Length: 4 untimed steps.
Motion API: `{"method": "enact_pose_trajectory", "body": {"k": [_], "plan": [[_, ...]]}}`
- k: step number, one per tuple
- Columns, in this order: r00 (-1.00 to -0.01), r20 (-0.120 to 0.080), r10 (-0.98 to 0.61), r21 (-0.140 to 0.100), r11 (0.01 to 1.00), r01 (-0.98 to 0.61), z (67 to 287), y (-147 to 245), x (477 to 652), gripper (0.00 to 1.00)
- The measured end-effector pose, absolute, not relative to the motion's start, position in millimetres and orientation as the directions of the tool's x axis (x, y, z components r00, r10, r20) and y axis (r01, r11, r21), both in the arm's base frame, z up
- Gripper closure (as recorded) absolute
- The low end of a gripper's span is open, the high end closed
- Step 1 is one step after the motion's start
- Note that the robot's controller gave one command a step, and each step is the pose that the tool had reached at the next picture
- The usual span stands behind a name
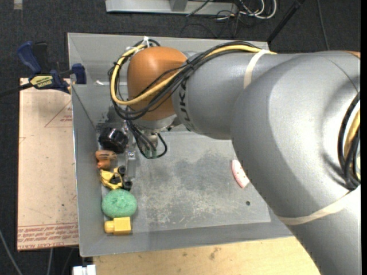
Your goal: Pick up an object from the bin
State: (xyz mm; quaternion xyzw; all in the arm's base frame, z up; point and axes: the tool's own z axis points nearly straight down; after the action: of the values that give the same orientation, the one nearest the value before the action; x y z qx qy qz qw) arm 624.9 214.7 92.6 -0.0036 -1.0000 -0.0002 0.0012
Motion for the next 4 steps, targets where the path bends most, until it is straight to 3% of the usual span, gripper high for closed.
{"method": "enact_pose_trajectory", "body": {"k": [1,2,3,4], "plan": [[-0.999,-0.007,0.041,0.005,0.999,0.041,92,226,637.3,0.00],[-0.997,-0.003,-0.081,0.000,0.997,-0.081,80,240,645.0,0.00],[-0.978,-0.019,-0.207,0.007,0.978,-0.207,80,236,654.6,1.00],[-0.978,-0.019,-0.206,0.007,0.978,-0.207,80,236,654.7,1.00]]}}
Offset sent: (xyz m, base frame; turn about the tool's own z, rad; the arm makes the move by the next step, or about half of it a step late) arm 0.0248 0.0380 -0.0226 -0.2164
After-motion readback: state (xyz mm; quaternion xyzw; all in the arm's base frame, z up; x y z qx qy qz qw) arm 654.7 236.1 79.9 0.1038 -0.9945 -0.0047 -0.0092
